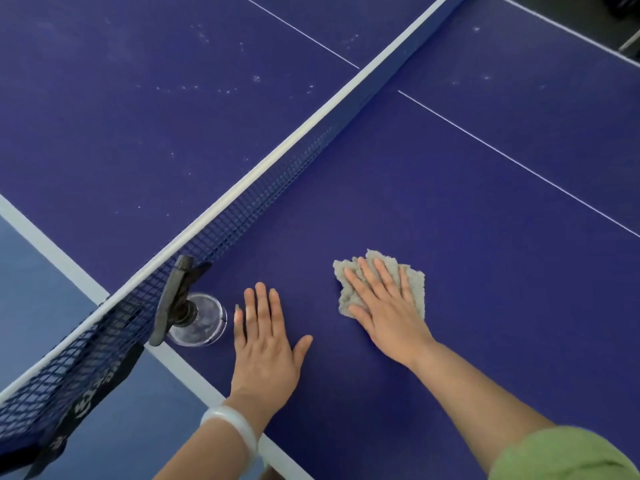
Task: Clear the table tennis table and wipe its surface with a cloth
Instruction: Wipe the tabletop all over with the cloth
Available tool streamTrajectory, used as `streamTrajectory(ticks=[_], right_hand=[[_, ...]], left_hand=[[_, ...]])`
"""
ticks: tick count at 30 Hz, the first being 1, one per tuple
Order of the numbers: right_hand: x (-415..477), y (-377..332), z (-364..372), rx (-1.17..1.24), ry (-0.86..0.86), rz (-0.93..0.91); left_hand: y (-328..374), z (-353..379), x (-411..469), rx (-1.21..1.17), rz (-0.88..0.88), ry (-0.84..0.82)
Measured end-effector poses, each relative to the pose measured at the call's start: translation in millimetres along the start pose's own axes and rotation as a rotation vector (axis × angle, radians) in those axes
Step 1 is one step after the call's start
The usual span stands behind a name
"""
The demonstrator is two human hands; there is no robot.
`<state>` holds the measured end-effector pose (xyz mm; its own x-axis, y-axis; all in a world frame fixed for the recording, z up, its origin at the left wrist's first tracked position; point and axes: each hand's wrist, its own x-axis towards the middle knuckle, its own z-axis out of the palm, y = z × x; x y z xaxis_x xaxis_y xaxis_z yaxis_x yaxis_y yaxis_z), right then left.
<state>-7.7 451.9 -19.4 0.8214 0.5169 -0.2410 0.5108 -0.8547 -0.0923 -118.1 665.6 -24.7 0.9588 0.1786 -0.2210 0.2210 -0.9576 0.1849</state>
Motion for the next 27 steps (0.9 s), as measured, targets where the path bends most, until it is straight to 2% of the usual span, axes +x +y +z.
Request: streamTrajectory(ticks=[3,5,7,9,12,14,15,17,20,22,23,25,27], right_hand=[[-10,74,-8,0.066,0.007,0.399],[-16,97,-12,0.171,-0.001,0.649],[-16,86,-10,0.246,-0.009,0.745],[-20,49,-4,0.243,-0.009,0.660],[-44,-3,11,0.108,0.020,0.253],[-70,2,17,0.028,0.009,0.068],[-83,17,18,0.017,0.003,0.048],[-107,58,21,0.014,0.023,0.155],[-126,116,17,0.136,0.003,0.573],[-123,125,13,0.247,0.007,0.798],[-118,119,11,0.279,0.009,0.846],[-111,86,14,0.277,0.031,0.790],[-117,41,25,0.175,0.072,0.540]], left_hand=[[1,2,1,0.010,0.013,0.011],[1,1,2,0.025,-0.004,-0.015],[1,0,3,0.056,-0.027,-0.056],[2,-3,4,0.064,-0.054,-0.088],[10,-13,2,0.036,-0.058,-0.087],[24,-14,-6,0.021,0.022,-0.054],[33,-12,-11,0.008,0.065,-0.060],[51,-6,-24,-0.018,0.111,-0.133],[62,5,-32,0.029,0.114,-0.216],[62,7,-31,0.031,0.103,-0.253],[61,7,-30,0.033,0.102,-0.273],[61,6,-28,0.056,0.105,-0.302],[63,5,-28,0.066,0.106,-0.325]])
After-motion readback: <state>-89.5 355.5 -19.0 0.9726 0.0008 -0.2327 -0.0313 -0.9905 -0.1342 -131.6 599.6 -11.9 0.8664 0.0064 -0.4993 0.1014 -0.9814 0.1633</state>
